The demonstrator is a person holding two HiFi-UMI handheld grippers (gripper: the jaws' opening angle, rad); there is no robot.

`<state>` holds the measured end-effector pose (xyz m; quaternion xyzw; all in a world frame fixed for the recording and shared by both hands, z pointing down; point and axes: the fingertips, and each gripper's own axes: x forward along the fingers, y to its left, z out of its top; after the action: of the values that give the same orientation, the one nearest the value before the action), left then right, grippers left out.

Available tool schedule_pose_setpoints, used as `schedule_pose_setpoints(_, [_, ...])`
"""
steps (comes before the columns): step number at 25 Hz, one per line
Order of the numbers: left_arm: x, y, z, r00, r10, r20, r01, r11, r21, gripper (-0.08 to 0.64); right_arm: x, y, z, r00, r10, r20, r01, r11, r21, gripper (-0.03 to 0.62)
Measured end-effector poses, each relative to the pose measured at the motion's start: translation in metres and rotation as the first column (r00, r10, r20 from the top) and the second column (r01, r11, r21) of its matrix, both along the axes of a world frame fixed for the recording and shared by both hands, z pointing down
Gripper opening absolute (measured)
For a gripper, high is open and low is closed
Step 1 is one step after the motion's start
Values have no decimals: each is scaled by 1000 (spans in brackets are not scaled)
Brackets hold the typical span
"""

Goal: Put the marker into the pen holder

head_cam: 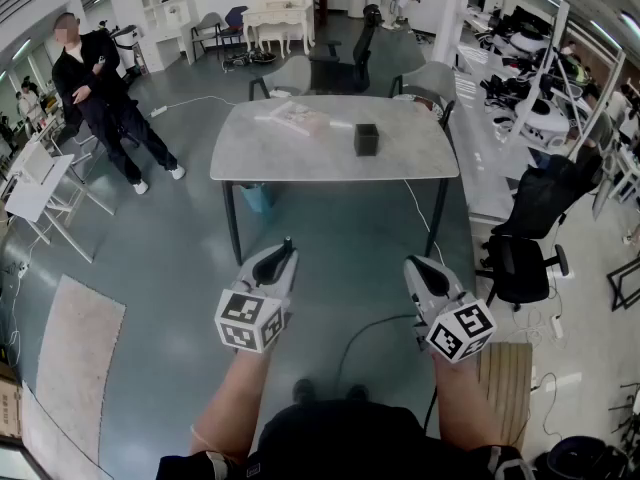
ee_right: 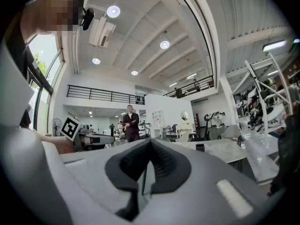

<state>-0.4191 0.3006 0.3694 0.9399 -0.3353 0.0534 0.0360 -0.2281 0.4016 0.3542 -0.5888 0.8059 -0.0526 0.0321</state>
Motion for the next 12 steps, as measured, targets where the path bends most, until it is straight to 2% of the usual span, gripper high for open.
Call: schedule_pose_setpoints(12, [29, 6, 4, 1000, -9, 10, 9, 1000, -8, 58, 36, 9, 3, 1000, 0, 6, 0, 1000, 4, 0])
